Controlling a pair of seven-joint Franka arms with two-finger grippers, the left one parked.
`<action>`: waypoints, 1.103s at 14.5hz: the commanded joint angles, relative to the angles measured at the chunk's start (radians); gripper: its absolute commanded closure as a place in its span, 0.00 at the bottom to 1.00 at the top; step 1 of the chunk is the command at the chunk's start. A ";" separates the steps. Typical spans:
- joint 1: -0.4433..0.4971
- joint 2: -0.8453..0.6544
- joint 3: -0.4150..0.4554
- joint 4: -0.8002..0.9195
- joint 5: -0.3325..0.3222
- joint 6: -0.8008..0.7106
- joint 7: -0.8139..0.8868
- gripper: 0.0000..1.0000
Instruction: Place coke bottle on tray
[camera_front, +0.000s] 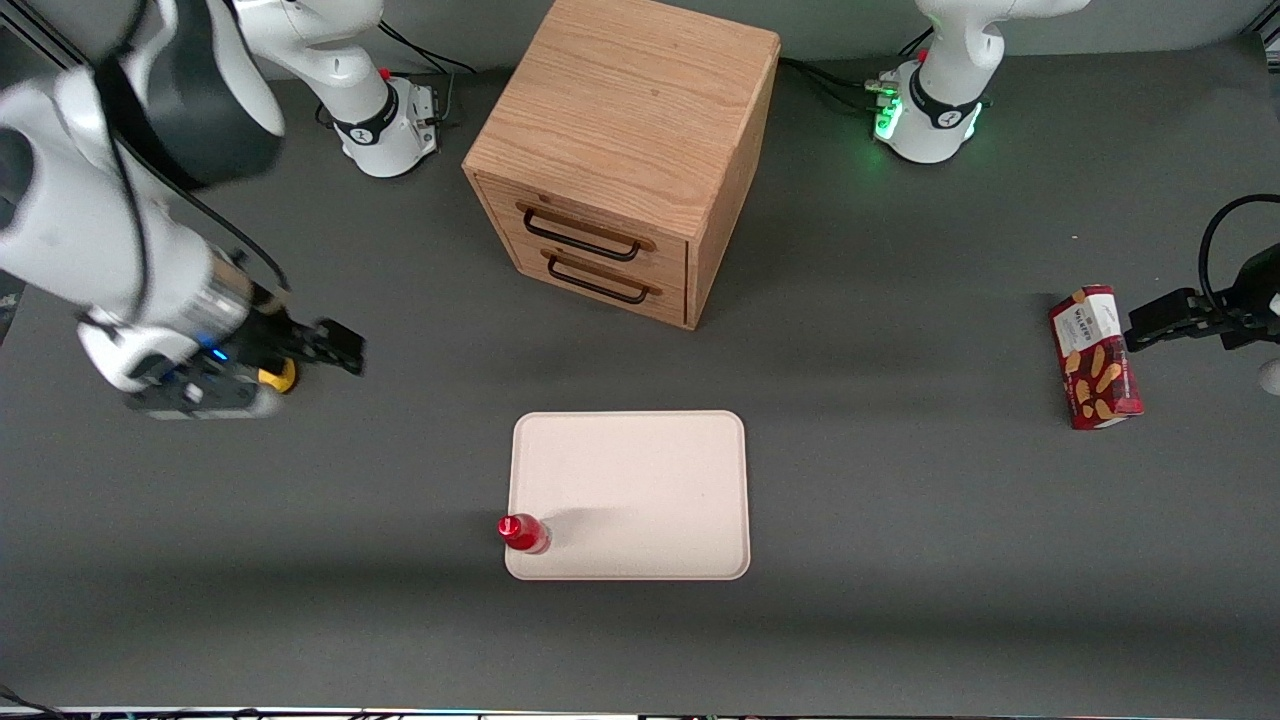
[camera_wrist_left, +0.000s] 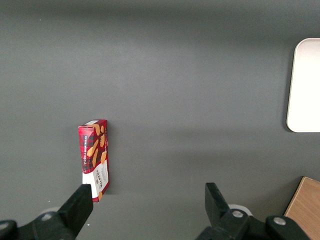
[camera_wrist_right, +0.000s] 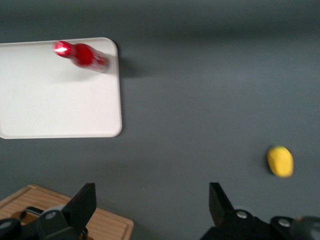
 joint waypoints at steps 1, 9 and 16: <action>0.004 -0.241 -0.054 -0.249 0.012 0.008 -0.021 0.00; -0.001 -0.324 -0.146 -0.261 -0.051 -0.058 -0.148 0.00; -0.004 -0.172 -0.146 -0.048 -0.057 -0.207 -0.156 0.00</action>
